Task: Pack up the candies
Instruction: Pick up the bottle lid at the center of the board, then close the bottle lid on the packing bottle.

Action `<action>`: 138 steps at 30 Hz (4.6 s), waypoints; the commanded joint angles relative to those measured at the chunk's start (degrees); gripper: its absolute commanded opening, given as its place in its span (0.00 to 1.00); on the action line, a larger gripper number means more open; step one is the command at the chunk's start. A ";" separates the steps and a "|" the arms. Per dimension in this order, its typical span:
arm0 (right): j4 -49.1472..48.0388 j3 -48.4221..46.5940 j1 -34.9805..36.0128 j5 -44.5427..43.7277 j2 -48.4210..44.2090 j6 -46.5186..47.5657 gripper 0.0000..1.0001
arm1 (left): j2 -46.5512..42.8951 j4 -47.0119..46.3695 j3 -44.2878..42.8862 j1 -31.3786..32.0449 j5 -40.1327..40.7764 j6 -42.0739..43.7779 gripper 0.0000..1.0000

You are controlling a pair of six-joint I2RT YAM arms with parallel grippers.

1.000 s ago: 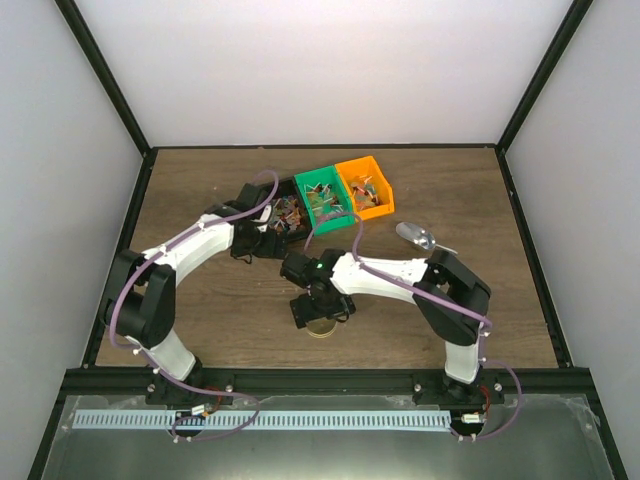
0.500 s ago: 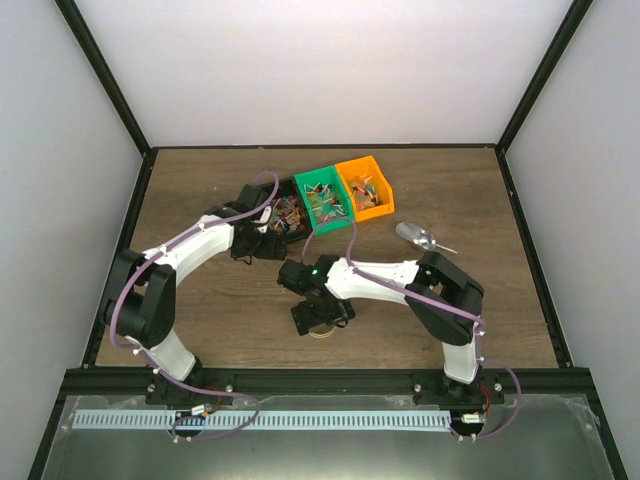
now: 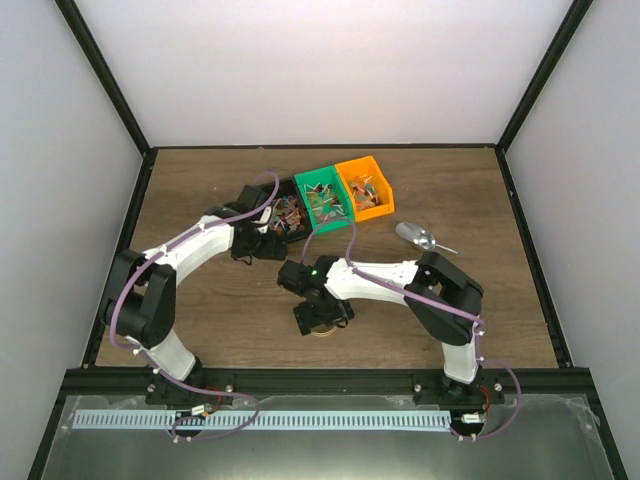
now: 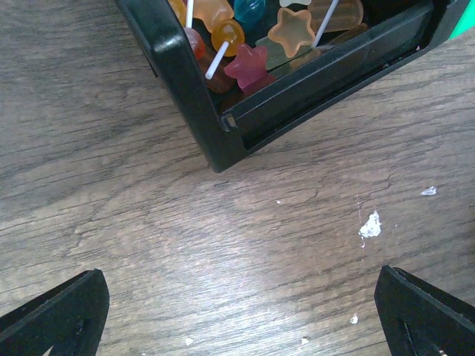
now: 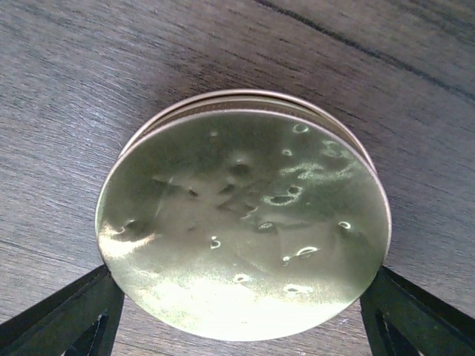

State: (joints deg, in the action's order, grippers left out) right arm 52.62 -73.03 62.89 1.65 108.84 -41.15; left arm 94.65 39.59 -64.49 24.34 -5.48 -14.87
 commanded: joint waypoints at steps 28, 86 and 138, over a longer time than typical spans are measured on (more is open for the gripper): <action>11.67 -16.29 -4.00 -5.47 -4.02 2.60 0.83 | 0.60 -1.49 1.45 -0.48 0.40 0.09 1.00; 7.85 -6.24 -20.36 -4.18 -8.48 10.14 0.91 | 3.26 -1.92 1.93 -0.56 -1.97 0.18 1.00; 2.16 -6.16 -22.38 -2.55 -6.12 10.96 0.22 | 2.53 -1.82 3.65 -0.53 -3.37 -0.45 1.00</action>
State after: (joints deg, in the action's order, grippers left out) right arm 55.68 -79.61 41.04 -1.28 102.61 -30.87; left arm 98.04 37.60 -60.73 24.08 -9.10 -14.81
